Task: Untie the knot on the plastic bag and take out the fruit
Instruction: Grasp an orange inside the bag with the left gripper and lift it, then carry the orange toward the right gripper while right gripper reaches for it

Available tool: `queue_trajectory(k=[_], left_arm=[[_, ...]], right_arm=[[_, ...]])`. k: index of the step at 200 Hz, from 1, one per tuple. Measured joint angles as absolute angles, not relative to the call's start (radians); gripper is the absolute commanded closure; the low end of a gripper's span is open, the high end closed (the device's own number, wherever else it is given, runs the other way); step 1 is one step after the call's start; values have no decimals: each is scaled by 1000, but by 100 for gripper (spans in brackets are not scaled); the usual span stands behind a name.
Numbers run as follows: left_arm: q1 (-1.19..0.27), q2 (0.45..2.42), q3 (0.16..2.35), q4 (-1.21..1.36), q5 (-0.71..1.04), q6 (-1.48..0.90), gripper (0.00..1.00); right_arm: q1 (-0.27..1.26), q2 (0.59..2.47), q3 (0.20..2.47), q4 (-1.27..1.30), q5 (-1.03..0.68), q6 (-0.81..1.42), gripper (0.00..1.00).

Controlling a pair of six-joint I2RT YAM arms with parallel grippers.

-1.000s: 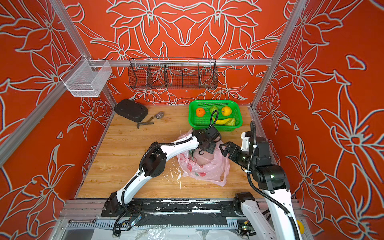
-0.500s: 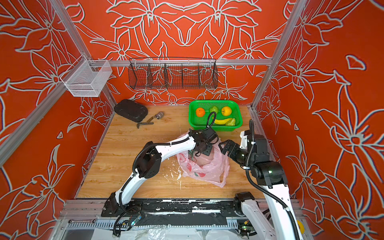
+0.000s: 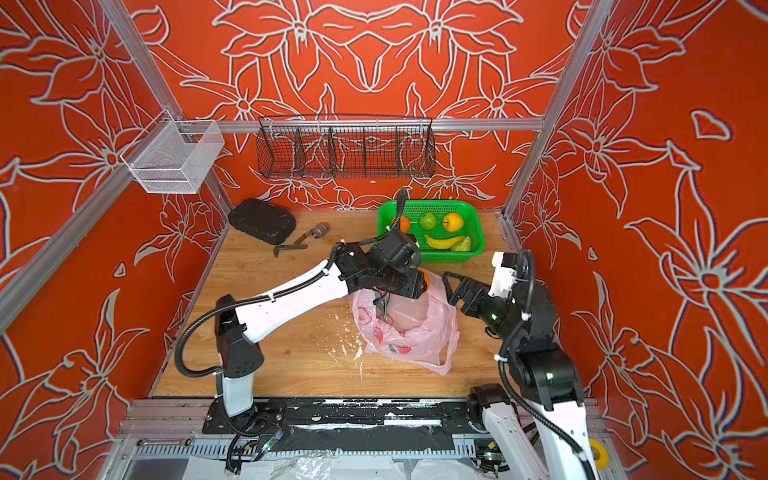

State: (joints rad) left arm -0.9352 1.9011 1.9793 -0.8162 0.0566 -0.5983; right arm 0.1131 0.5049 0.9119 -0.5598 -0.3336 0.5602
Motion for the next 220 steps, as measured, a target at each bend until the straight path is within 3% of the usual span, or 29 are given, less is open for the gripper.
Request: queue_trajectory(k=[26, 61, 99, 121, 175, 220], left_arm=[[-897, 1839, 1994, -823, 111, -649, 45], [-860, 1794, 2020, -823, 196, -737, 45], [-854, 1740, 2025, -770, 297, -860, 45], [-850, 1726, 2049, -738, 343, -918, 45], [-844, 1727, 2113, -690, 426, -1005, 45], [-844, 1728, 2128, -664, 467, -1036, 46]], right_arm=[[113, 400, 788, -356, -448, 360, 3], [113, 400, 720, -172, -568, 188, 3], [114, 485, 713, 66, -633, 183, 7], [136, 560, 710, 173, -677, 179, 4], [250, 727, 709, 338, -706, 134, 3], [258, 839, 738, 464, -704, 148, 5]])
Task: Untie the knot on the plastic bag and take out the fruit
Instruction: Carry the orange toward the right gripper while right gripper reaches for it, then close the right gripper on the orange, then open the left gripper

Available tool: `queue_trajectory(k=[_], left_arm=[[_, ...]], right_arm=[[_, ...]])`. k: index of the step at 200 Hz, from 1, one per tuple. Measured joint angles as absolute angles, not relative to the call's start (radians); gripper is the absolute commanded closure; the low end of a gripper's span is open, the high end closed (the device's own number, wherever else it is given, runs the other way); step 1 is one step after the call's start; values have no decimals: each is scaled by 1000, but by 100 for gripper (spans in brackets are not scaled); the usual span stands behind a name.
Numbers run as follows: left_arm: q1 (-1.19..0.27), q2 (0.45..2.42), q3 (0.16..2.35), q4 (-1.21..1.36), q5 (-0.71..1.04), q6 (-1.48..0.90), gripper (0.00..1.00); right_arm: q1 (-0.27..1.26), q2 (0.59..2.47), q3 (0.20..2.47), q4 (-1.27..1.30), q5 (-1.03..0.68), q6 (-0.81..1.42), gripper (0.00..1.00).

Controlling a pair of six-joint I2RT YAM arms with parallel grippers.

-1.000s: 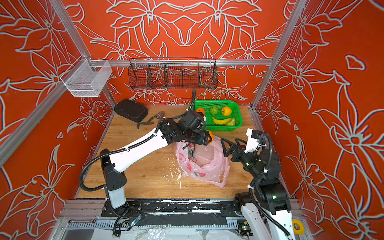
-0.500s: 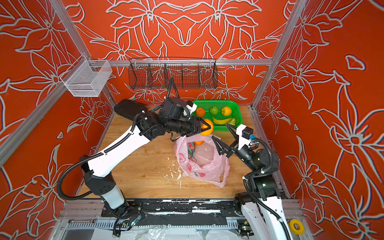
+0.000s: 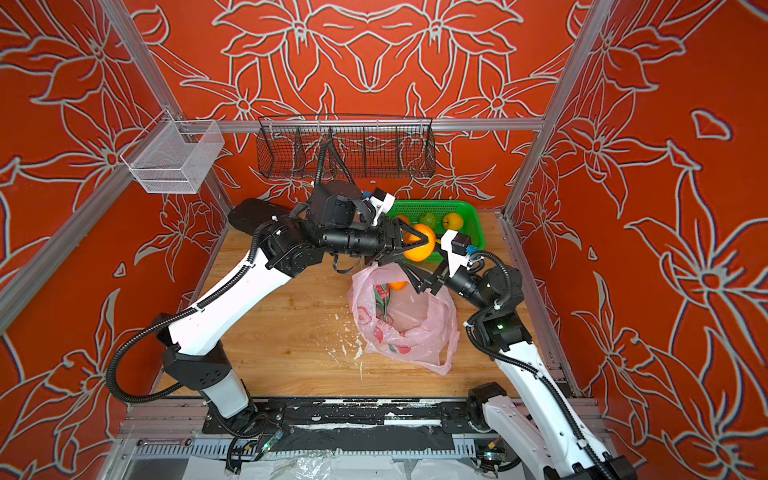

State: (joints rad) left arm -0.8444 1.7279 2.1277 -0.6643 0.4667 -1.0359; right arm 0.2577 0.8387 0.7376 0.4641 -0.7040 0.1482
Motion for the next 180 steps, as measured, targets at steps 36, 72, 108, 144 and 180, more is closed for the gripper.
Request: queue_trajectory(k=[36, 72, 108, 144, 180], left_arm=[[-836, 1738, 2178, -646, 477, -1039, 46], [-836, 1737, 2186, -633, 485, -1038, 46], [-817, 1737, 2182, -645, 488, -1033, 46], [-805, 1735, 2178, -643, 512, -1026, 46], [-796, 1735, 2178, -641, 532, -1031, 46]], right_arm=[[258, 889, 776, 551, -721, 196, 13], [264, 889, 792, 560, -746, 222, 3], [265, 846, 798, 547, -773, 228, 2], [265, 806, 806, 518, -757, 227, 3], [265, 849, 837, 541, -756, 231, 3]])
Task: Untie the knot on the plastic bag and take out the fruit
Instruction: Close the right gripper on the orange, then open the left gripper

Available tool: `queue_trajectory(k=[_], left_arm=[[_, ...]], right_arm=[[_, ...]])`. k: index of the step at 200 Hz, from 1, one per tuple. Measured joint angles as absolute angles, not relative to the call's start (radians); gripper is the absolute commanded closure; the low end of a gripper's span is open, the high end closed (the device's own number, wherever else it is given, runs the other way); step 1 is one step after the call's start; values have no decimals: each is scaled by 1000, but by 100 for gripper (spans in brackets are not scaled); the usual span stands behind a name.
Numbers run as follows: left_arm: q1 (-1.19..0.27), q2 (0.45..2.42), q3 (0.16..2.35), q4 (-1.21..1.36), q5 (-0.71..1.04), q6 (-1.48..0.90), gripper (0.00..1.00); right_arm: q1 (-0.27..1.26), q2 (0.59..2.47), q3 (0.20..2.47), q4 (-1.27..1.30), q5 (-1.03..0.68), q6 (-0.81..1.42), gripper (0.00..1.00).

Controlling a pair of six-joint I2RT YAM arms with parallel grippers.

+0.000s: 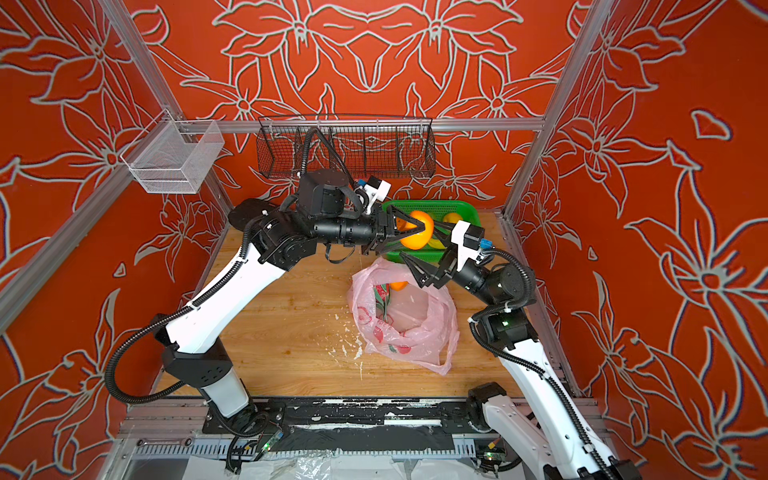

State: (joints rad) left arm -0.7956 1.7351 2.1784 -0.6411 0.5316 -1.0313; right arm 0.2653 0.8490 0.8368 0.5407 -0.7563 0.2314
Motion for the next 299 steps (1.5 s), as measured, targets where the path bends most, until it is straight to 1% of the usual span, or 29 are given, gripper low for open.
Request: queue_trajectory(k=[25, 44, 52, 60, 66, 75, 82, 86, 104, 117, 132, 166, 201, 210, 223, 231, 241, 249, 272, 299], left_arm=[[-792, 1735, 2162, -641, 535, -1037, 46], [-792, 1735, 2143, -643, 535, -1039, 46], [-792, 1735, 2138, -643, 535, -1042, 46], [-792, 1735, 2138, -641, 534, -1044, 46], [-792, 1735, 2138, -642, 535, -1048, 46], [-791, 1734, 2138, -643, 536, -1052, 46], [-791, 1734, 2138, -643, 536, -1055, 46], [-789, 1734, 2138, -642, 536, -1053, 46], [-789, 1734, 2138, -640, 537, -1053, 46], [-789, 1734, 2138, -634, 537, -1053, 46], [-789, 1734, 2138, -633, 538, -1053, 46], [-789, 1734, 2138, -632, 539, -1054, 46], [-789, 1734, 2138, -619, 545, -1055, 46], [-789, 1734, 2138, -619, 546, -1056, 44], [-788, 1734, 2138, -619, 545, -1055, 39], [-788, 1734, 2138, -619, 545, -1057, 32], [-787, 1734, 2138, -619, 545, -1046, 22], [-786, 1734, 2138, -616, 543, -1041, 17], [-785, 1734, 2138, -620, 513, -1013, 13], [-771, 1713, 2125, -651, 434, -930, 12]], right_arm=[[266, 897, 864, 604, -759, 252, 3], [266, 926, 879, 638, -761, 263, 10], [266, 934, 885, 643, -768, 266, 14], [266, 942, 888, 648, -773, 263, 20], [266, 946, 890, 650, -778, 265, 22], [266, 952, 892, 653, -786, 258, 18], [265, 955, 893, 651, -788, 258, 8], [265, 955, 893, 650, -789, 254, 4], [266, 955, 893, 638, -794, 252, 3], [269, 956, 893, 640, -795, 253, 7], [270, 959, 893, 641, -796, 256, 14], [270, 974, 893, 634, -803, 250, 13], [270, 990, 893, 638, -812, 240, 33], [270, 993, 893, 639, -812, 241, 35], [270, 995, 895, 640, -812, 239, 38], [270, 995, 896, 640, -811, 238, 40], [270, 996, 899, 639, -809, 238, 41], [270, 997, 903, 637, -808, 238, 41], [270, 1000, 913, 625, -782, 236, 41], [270, 1000, 925, 556, -709, 208, 40]])
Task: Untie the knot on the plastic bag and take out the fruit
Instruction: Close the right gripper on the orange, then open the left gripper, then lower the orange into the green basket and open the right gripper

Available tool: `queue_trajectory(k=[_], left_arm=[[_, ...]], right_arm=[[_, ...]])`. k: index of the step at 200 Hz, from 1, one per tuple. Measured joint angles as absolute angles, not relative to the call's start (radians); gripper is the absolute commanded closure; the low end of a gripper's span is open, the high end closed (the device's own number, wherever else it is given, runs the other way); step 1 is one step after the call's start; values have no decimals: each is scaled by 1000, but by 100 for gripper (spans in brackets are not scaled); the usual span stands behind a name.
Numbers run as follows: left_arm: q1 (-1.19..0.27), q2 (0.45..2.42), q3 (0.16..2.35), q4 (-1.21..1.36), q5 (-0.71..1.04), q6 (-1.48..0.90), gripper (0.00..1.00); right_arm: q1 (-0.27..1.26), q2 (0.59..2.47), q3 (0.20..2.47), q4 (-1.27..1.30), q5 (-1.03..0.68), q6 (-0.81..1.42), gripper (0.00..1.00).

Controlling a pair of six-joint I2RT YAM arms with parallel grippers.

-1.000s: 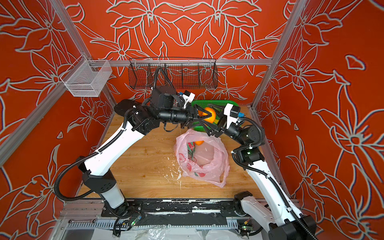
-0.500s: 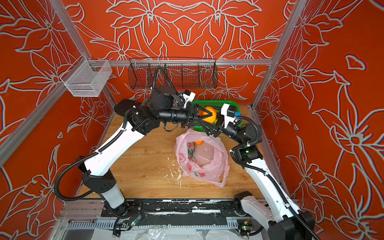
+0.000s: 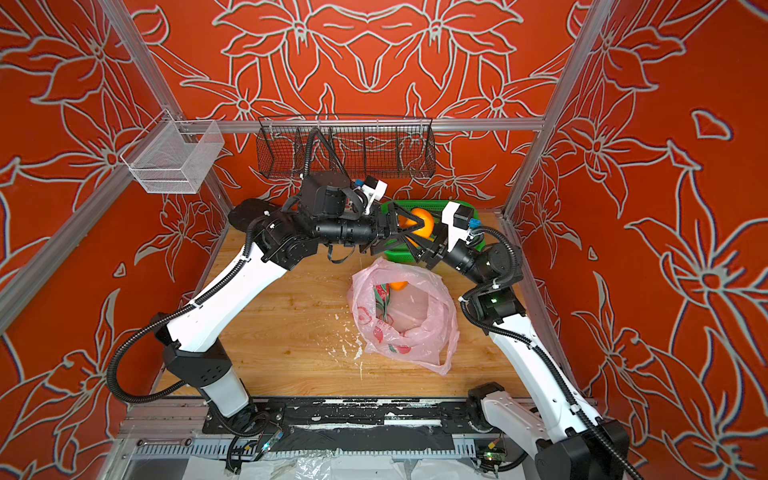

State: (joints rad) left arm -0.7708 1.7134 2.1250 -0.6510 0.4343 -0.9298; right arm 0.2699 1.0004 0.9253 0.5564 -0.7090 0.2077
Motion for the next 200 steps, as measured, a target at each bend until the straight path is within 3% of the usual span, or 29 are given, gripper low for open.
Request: queue_trajectory(k=[46, 85, 200], left_arm=[[-701, 1531, 1937, -695, 260, -736, 12], [-632, 1416, 1813, -704, 195, -622, 12], [-605, 1413, 1735, -739, 189, -498, 11]], right_arm=[[264, 1087, 989, 409, -620, 187, 41], [241, 1271, 1043, 344, -570, 215, 42], [218, 1902, 1366, 205, -510, 337, 45]])
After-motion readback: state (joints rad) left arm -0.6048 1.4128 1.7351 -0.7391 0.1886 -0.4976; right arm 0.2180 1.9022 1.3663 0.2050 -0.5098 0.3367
